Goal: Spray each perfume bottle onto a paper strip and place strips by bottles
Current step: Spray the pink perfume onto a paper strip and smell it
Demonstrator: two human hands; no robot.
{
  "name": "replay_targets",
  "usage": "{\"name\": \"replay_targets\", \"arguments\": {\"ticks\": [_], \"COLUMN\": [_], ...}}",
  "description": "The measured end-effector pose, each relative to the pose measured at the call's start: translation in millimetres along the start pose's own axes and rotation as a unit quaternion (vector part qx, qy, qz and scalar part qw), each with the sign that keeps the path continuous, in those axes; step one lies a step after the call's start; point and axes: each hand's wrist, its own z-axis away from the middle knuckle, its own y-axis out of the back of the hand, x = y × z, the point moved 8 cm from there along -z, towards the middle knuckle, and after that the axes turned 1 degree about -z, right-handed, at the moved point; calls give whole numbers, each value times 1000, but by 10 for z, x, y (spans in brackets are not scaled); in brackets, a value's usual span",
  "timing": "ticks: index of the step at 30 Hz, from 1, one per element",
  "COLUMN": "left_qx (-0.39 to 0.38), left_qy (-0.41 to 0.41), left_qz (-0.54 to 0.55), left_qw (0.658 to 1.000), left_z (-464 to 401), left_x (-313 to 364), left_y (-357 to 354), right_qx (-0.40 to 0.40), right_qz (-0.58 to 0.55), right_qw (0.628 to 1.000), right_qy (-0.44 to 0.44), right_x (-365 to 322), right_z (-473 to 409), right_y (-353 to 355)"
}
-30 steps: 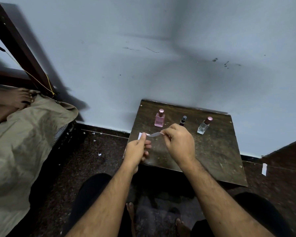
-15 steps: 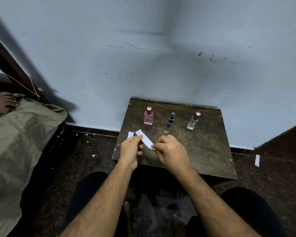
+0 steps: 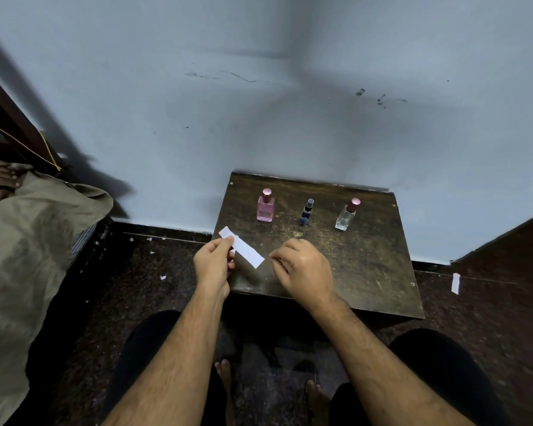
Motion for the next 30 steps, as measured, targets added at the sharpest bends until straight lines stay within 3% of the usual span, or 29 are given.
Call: {"name": "replay_targets", "arguments": {"ticks": [5, 11, 21, 27, 30], "left_qx": [-10, -1, -45, -166, -182], "left_qy": [-33, -62, -120, -186, -195], "left_qz": [-56, -111, -149, -309, -383], "left_qw": [998, 992, 980, 918, 884], "left_z": [-8, -42, -168, -370, -492], "left_x": [33, 76, 187, 312, 381], "left_y": [-18, -16, -116, -554, -737], "right_qx": [9, -25, -42, -83, -92], "right_qz": [-68, -138, -154, -75, -45], "right_qw": [990, 950, 949, 973, 977], "right_qy": [-124, -278, -273, -204, -186], "right_x": [256, 603, 669, 620, 611], "right_z": [-250, -556, -1032, -1216, -1262], "right_y": [-40, -291, -483, -455, -427]}}
